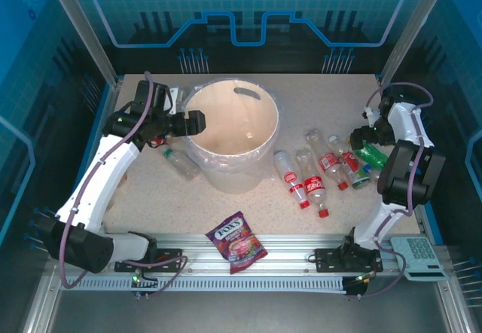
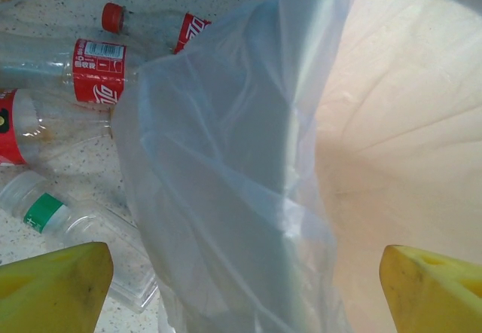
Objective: Put the plastic bottles in the bin
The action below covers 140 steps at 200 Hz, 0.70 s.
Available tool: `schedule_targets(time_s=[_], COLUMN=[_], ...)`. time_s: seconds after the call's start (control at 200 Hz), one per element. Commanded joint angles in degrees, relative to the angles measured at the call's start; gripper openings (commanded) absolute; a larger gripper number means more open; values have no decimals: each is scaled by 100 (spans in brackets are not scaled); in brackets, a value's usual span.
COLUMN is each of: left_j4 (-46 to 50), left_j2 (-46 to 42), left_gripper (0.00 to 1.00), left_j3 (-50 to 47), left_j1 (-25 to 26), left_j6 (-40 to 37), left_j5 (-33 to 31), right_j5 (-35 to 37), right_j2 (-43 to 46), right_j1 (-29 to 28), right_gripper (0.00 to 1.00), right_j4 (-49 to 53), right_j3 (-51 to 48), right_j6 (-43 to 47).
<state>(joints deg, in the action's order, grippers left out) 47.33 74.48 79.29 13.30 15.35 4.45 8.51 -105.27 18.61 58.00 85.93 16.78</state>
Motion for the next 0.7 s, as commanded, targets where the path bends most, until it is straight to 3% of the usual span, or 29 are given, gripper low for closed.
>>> schedule_targets(time_s=[0.0,0.695], left_j4=[-265,-975], left_j2=[-75,279], left_gripper=[92,87], left_j3=[-101,-319], left_j1=[26,76], left_j6=[209,527], left_j5=[180,310], right_j5=[-31,-262], right_j2=[-305,-1370], right_j1=[177,189], right_gripper=[100,100], right_j4=[-153,-456], right_j3=[202,260], right_j6=[-56,-157])
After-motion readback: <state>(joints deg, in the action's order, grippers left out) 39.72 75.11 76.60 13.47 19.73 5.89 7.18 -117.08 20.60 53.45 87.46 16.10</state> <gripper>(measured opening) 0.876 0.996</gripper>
